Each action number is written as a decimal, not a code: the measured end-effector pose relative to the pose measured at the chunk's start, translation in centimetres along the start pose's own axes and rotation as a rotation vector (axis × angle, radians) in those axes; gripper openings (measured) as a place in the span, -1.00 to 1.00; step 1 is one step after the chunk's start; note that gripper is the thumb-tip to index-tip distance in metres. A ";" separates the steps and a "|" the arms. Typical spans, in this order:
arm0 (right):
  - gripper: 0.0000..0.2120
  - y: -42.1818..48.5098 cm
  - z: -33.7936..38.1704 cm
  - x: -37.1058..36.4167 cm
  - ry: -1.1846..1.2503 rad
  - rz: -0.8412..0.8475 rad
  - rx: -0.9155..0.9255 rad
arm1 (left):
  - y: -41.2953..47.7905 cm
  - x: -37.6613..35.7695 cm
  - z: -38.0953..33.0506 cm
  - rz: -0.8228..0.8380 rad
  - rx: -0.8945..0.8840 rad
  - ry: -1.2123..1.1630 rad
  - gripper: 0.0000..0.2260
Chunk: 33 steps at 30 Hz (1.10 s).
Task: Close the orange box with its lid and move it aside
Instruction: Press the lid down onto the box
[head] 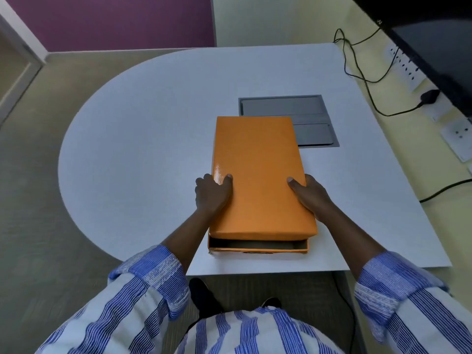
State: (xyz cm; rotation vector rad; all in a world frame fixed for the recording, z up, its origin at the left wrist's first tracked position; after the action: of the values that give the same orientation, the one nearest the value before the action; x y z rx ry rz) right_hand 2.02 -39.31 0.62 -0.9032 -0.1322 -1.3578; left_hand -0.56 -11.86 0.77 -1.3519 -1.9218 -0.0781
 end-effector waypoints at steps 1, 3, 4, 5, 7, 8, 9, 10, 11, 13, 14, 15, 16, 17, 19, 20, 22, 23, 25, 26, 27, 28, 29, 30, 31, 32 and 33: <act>-0.35 0.0 -0.1 -0.1 0.015 0.010 0.001 | -0.2 0.0 0.1 -0.004 -0.001 0.002 -0.35; -0.34 0.0 -0.5 -0.2 0.027 0.020 0.003 | -0.7 -0.1 0.3 -0.014 0.002 0.020 -0.36; -0.33 -0.1 -0.7 -0.2 0.026 0.020 0.003 | -1.0 -0.1 0.4 -0.021 0.008 0.034 -0.36; -0.32 -0.2 -1.0 -0.3 0.021 0.019 0.002 | -1.3 -0.1 0.6 -0.032 0.019 0.048 -0.36; -0.30 -0.4 -1.8 -0.6 0.010 0.011 -0.004 | -2.0 -0.2 1.0 -0.062 0.059 0.075 -0.34; -0.31 -0.7 -2.2 -0.9 0.007 0.006 -0.006 | -2.4 -0.3 1.1 -0.078 0.082 0.092 -0.34; -0.32 -1.0 -2.5 -1.1 0.006 0.001 -0.006 | -2.8 -0.3 1.2 -0.089 0.100 0.108 -0.33; -0.33 -1.3 -2.8 -1.4 0.003 -0.006 -0.004 | -3.2 -0.4 1.3 -0.097 0.112 0.119 -0.33; -0.34 -1.7 -3.1 -1.6 -0.002 -0.016 -0.001 | -3.6 -0.5 1.4 -0.102 0.119 0.124 -0.32; -0.35 -2.2 -3.5 -1.9 -0.011 -0.042 0.009 | -4.2 -0.6 1.6 -0.111 0.122 0.130 -0.32; -0.36 -2.5 -3.7 -2.0 -0.014 -0.053 0.015 | -4.5 -0.7 1.7 -0.114 0.119 0.139 -0.32; -0.37 -2.8 -3.8 -2.1 -0.014 -0.058 0.018 | -4.8 -0.7 1.8 -0.116 0.113 0.154 -0.32; -0.37 -3.0 -4.0 -2.3 -0.013 -0.058 0.019 | -5.1 -0.8 1.9 -0.115 0.106 0.173 -0.31; -0.37 -3.3 -4.1 -2.3 -0.011 -0.055 0.019 | -5.4 -0.9 2.1 -0.113 0.096 0.195 -0.31; -0.36 -3.8 -4.3 -2.5 -0.015 -0.054 0.024 | -6.1 -1.1 2.5 -0.120 0.064 0.243 -0.30; -0.36 -4.0 -4.3 -2.6 -0.024 -0.061 0.032 | -6.5 -1.2 2.8 -0.129 0.042 0.265 -0.29; -0.34 -4.6 -4.4 -2.8 -0.053 -0.087 0.046 | -7.2 -1.5 3.1 -0.148 0.005 0.299 -0.26; -0.30 -5.0 -4.4 -3.0 -0.072 -0.104 0.049 | -7.5 -1.6 3.3 -0.152 -0.004 0.316 -0.23; -0.21 -5.8 -4.3 -3.4 -0.150 -0.158 0.067 | -8.0 -1.8 3.6 -0.163 -0.024 0.350 -0.17; -0.19 -6.2 -4.2 -3.6 -0.210 -0.197 0.097 | -8.3 -1.9 3.7 -0.171 -0.045 0.364 -0.15; -0.18 -6.6 -4.1 -3.8 -0.273 -0.239 0.143 | -8.5 -2.0 3.8 -0.180 -0.071 0.375 -0.14; -0.17 -7.0 -4.1 -4.1 -0.334 -0.275 0.193 | -8.8 -2.1 3.9 -0.189 -0.097 0.383 -0.14; -0.17 -7.2 -4.1 -4.3 -0.388 -0.301 0.235 | -9.0 -2.2 4.0 -0.198 -0.118 0.389 -0.14; -0.17 -7.4 -4.3 -4.7 -0.431 -0.316 0.265 | -9.2 -2.3 4.2 -0.204 -0.133 0.391 -0.14; -0.17 -7.4 -4.6 -4.9 -0.460 -0.324 0.281 | -9.3 -2.4 4.4 -0.207 -0.143 0.391 -0.14; -0.17 -7.4 -4.9 -5.2 -0.478 -0.327 0.287 | -9.4 -2.6 4.6 -0.204 -0.150 0.391 -0.14; -0.17 -7.3 -5.1 -5.4 -0.489 -0.328 0.286 | -9.4 -2.7 4.8 -0.198 -0.155 0.394 -0.14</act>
State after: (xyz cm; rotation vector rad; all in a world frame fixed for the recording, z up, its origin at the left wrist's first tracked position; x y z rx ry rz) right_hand -7.86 -37.85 -2.38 -0.9799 -0.8605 -1.3453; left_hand -10.55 -15.88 -0.84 -1.1375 -1.7304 -0.5598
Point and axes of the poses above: each hand's wrist, its own y-axis towards the middle knuckle, its own x-axis out of the back of the hand, z = x × y, the point moved 4 cm from there along y, towards the middle knuckle, and after that the axes turned 7 degrees about -y, right-handed, at the moved point
